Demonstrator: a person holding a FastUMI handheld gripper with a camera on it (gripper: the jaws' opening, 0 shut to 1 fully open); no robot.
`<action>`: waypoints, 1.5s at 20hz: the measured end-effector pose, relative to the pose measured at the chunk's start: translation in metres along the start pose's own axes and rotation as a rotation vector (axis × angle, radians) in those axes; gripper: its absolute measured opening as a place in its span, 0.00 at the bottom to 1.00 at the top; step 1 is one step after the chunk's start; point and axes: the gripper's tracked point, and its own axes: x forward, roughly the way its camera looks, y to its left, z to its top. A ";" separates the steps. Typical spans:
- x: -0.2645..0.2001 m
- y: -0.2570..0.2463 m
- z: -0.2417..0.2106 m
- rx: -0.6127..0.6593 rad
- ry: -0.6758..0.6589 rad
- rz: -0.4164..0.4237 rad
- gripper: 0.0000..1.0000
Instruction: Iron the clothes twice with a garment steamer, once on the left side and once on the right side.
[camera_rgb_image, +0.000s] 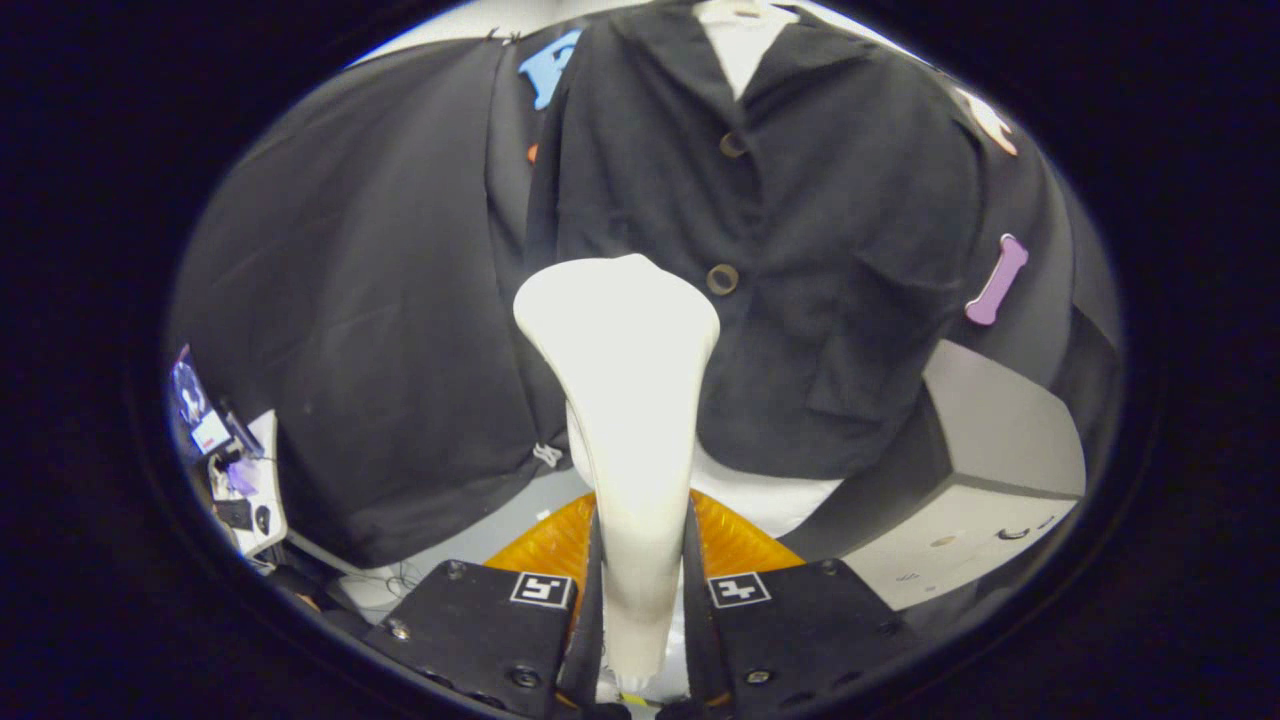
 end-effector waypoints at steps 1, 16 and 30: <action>-0.017 -0.013 0.005 0.006 -0.031 0.000 0.36; -0.297 -0.255 -0.161 0.314 -0.221 -0.274 0.36; -0.347 -0.275 -0.293 0.448 -0.123 -0.318 0.36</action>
